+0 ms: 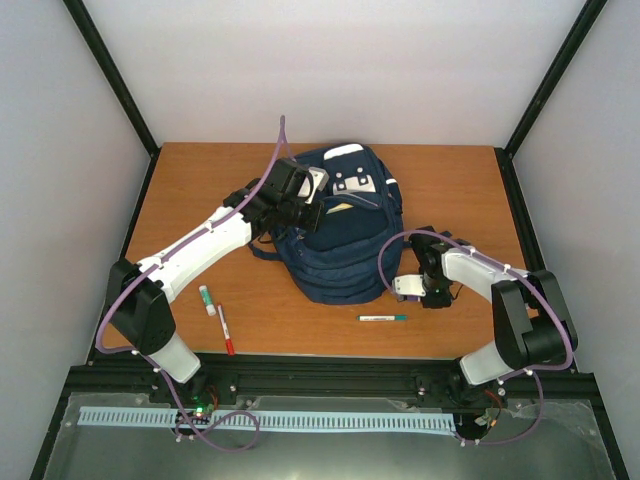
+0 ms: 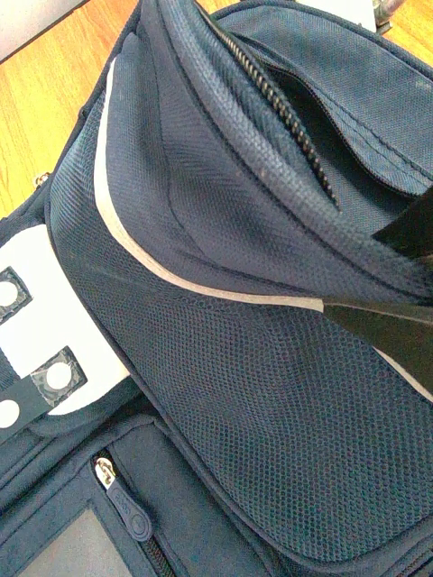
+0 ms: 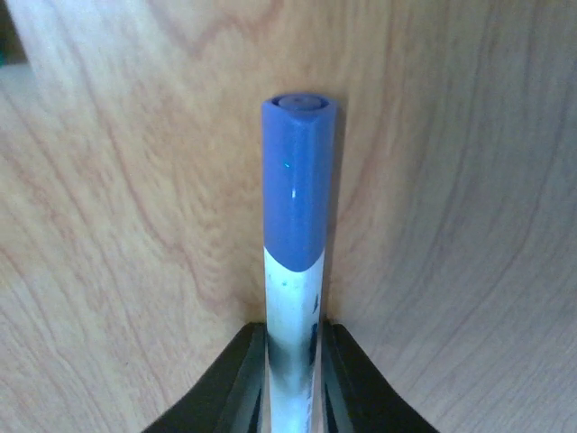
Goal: Pack the student bag
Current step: Pick up the stationery from the center of the board, then place the stationery in the student bag.
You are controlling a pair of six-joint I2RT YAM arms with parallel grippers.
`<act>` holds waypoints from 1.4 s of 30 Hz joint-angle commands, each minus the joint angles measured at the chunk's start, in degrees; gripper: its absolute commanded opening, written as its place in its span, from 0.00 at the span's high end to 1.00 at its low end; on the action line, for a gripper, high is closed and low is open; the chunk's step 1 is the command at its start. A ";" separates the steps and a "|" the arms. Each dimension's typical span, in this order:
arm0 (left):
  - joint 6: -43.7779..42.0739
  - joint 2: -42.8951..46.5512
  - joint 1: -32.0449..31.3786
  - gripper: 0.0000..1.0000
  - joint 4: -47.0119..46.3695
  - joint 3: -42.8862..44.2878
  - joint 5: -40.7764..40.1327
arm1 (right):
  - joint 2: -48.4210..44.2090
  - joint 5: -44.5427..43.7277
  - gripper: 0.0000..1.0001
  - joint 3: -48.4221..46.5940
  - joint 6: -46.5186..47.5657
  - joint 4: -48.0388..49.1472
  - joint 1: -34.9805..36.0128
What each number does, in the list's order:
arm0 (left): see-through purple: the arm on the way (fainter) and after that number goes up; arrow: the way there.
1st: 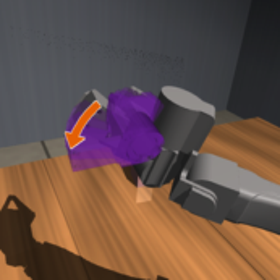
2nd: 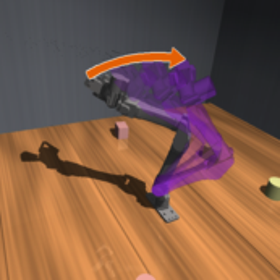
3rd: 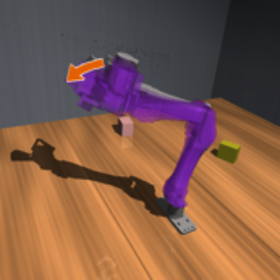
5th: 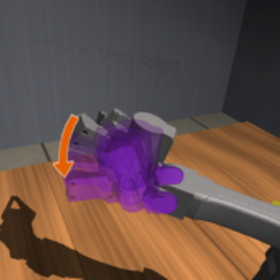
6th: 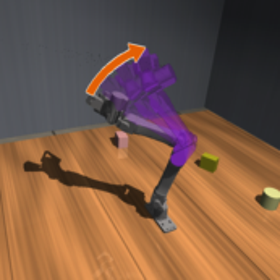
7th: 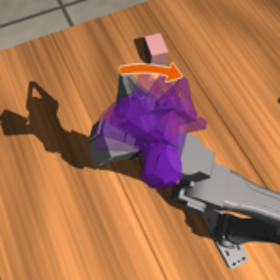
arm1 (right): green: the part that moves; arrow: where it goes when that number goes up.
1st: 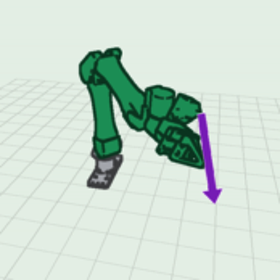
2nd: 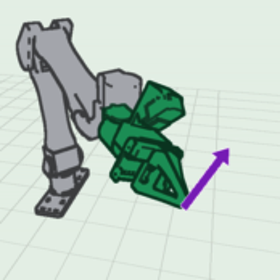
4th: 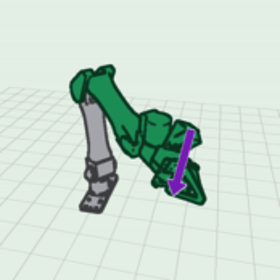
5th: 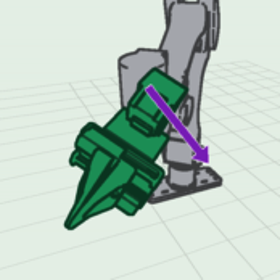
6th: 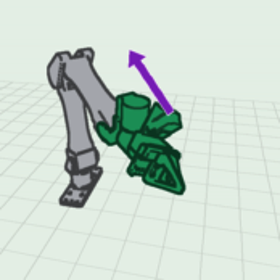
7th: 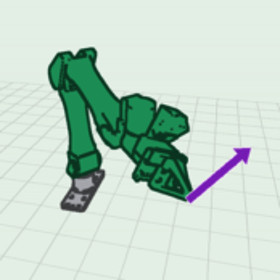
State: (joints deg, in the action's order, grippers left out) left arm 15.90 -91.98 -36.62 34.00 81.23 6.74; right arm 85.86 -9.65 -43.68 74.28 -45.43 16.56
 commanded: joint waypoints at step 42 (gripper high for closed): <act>2.55 3.03 0.59 0.98 -2.09 4.64 2.97 | -5.46 -9.42 0.94 -27.14 -16.37 -5.84 33.21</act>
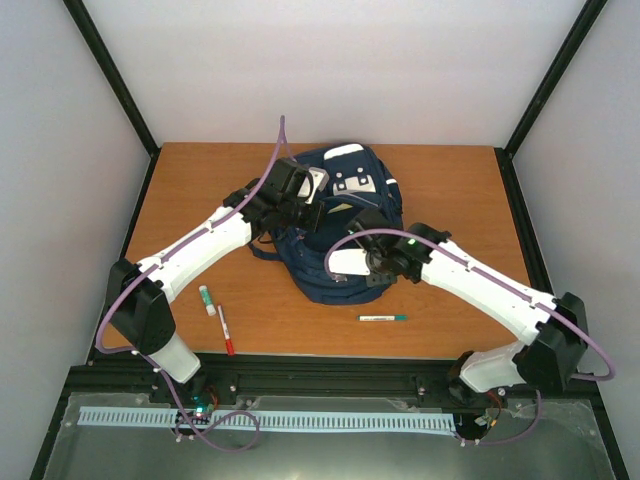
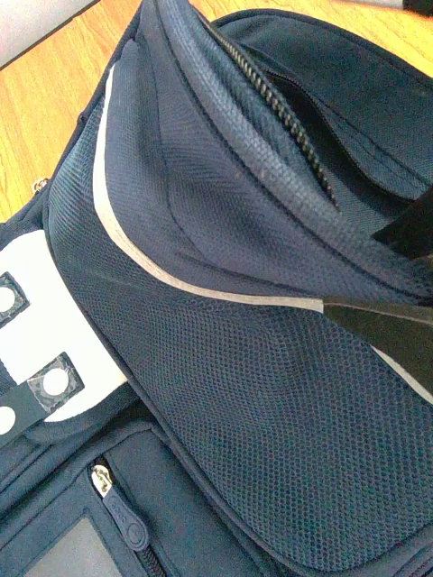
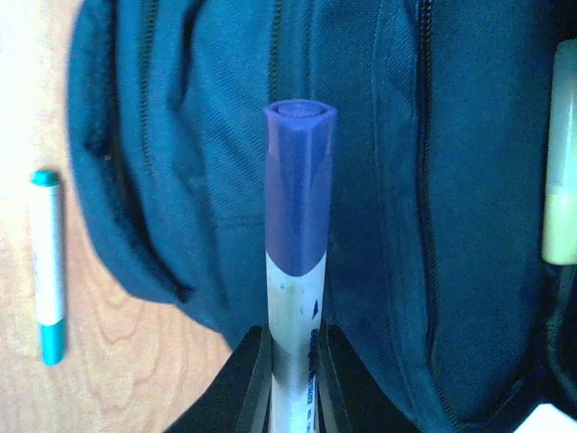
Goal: Pack the student bag
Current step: Place the stationery in the student bag.
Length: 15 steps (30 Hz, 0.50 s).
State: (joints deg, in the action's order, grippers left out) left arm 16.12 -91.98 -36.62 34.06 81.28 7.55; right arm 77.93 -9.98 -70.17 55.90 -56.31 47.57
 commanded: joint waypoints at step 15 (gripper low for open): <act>2.87 2.98 0.59 0.98 -2.22 4.68 4.02 | 7.89 -23.07 0.94 1.97 16.57 28.70 3.05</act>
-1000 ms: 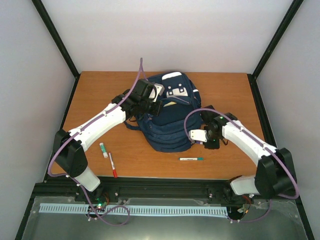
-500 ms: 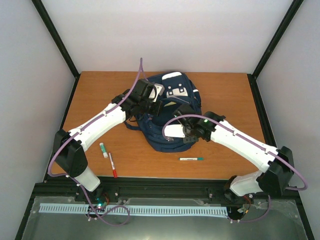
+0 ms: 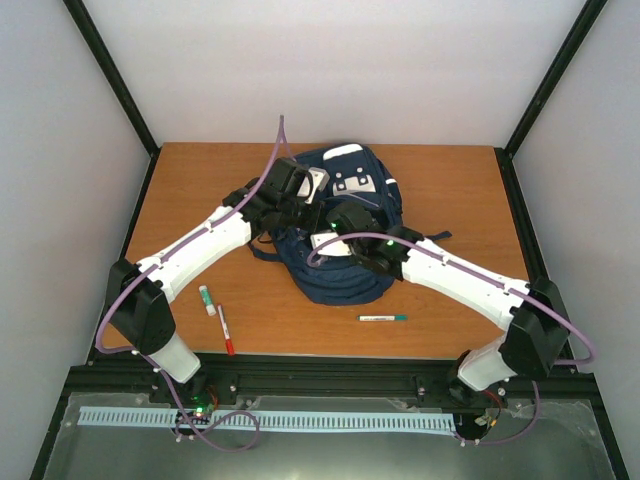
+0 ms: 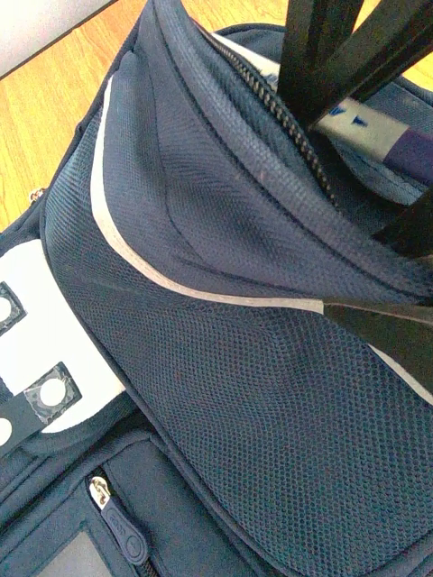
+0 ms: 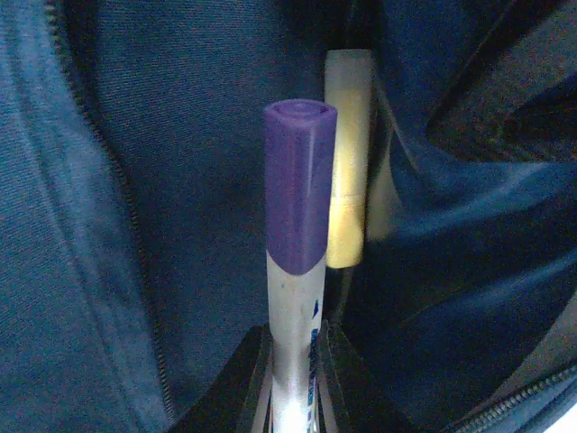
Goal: Pack the student bag
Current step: Place the stationery in the student bag.
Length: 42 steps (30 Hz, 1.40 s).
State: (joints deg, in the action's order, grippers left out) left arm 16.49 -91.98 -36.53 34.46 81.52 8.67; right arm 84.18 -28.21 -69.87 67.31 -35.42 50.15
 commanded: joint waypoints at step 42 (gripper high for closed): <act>2.63 2.82 0.52 0.98 -2.41 4.42 2.74 | -12.92 29.82 0.68 3.90 -23.66 -16.98 -8.31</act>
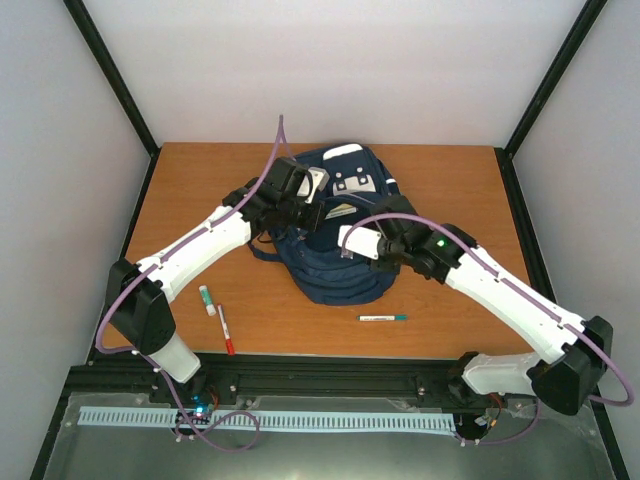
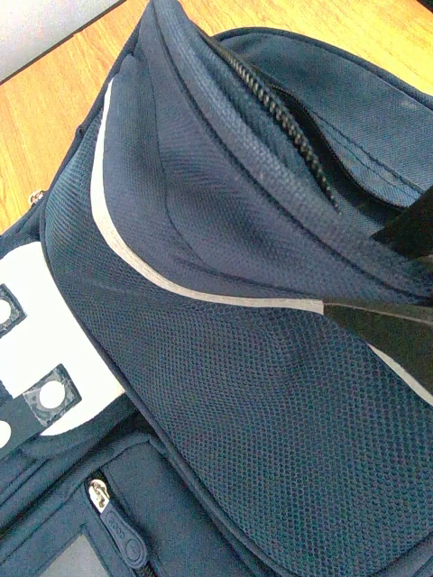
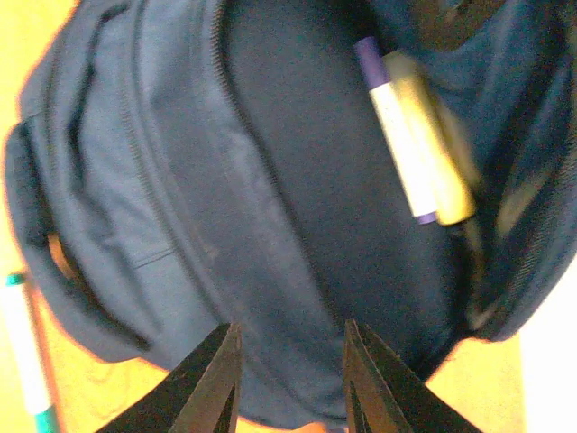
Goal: Pack the student bag
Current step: Place the stationery in the student bag, then pick up the stationery from the center of the board.
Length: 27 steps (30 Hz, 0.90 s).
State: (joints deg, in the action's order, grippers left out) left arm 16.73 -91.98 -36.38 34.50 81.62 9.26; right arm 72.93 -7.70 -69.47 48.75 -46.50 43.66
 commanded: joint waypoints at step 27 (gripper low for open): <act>2.51 1.51 0.39 0.97 -2.00 4.60 2.89 | 8.38 14.76 0.66 25.53 -4.85 -1.24 -2.68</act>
State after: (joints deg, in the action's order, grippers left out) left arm 16.86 -91.98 -36.38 34.79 81.82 9.67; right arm 80.55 8.95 -42.37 44.49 -50.94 40.71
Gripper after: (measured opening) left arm 0.034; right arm 0.349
